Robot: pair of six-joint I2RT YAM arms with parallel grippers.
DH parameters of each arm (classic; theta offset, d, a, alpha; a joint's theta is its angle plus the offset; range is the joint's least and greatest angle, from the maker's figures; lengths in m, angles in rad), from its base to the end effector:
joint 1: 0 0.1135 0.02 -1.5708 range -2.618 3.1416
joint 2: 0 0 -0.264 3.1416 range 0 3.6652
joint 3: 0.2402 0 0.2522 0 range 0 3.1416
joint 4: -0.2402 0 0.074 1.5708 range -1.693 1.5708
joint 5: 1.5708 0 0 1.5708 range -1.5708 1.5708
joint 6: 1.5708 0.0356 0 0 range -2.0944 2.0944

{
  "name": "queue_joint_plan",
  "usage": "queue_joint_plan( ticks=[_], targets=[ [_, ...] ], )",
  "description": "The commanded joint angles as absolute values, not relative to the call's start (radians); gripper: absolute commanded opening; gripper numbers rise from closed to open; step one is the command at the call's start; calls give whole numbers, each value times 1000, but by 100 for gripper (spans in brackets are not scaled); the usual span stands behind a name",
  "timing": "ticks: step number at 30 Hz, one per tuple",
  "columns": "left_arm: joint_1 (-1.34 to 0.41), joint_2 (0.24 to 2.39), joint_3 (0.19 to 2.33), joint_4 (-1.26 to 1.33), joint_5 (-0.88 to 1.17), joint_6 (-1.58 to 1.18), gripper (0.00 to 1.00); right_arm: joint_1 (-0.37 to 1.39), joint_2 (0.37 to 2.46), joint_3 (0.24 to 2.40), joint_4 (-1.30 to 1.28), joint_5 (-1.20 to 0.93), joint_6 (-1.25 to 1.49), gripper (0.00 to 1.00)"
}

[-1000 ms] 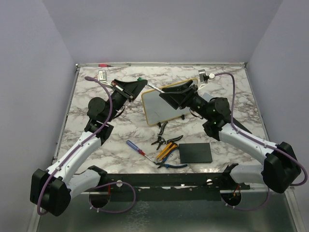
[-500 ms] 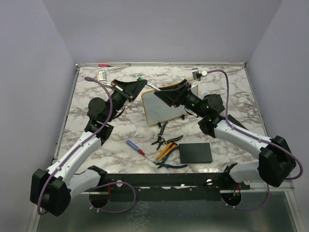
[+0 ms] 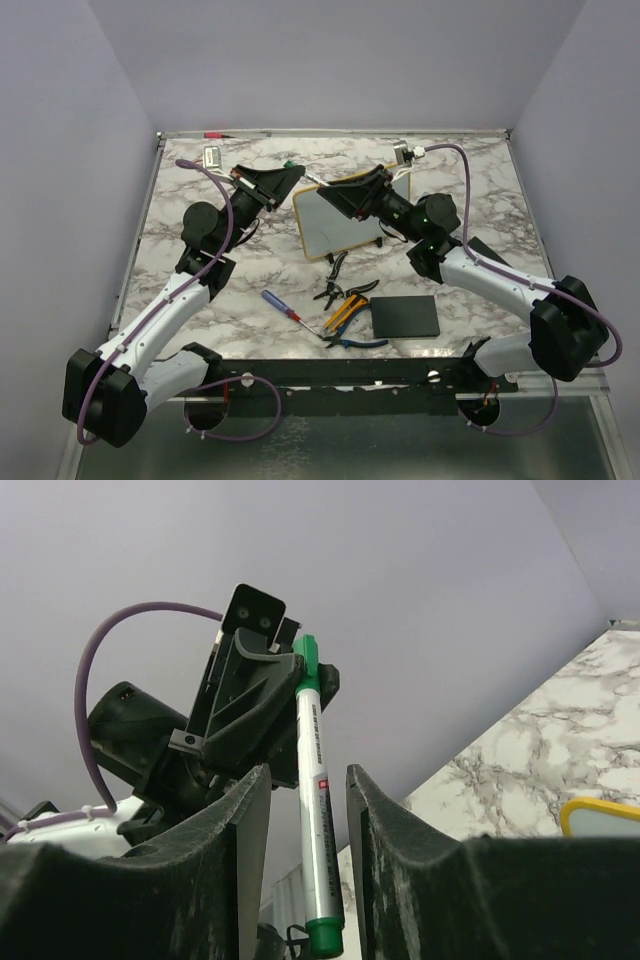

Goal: Write a sentence on the whiteboard
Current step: Open the whiteboard marker at the center of the board.

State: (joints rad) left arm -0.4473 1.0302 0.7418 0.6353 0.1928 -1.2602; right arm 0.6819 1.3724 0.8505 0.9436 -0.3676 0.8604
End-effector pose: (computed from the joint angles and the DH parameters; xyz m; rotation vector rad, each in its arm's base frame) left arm 0.2121 -0.1093 0.3647 -0.3727 1.3492 -1.5773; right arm 0.2311 0.2041 0.3461 -0.2519 1.3072 1.5481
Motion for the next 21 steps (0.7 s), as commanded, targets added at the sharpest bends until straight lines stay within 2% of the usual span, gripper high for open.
queue_joint_plan(
  ticks=[1, 8, 10, 17, 21],
  targets=[
    [-450, 1022, 723, 663, 189, -1257, 0, 690, 1388, 888, 984, -343, 868, 39],
    [-449, 1015, 721, 663, 190, -1253, 0, 690, 1388, 888, 986, -335, 864, 42],
    [-449, 1017, 724, 663, 195, -1253, 0, 690, 1390, 889, 986, -336, 865, 39],
    [-449, 1018, 721, 663, 198, -1251, 0, 690, 1401, 902, 977, -342, 868, 16],
    [-449, 1024, 728, 663, 200, -1250, 0, 690, 1407, 908, 967, -349, 865, 11]
  ],
)
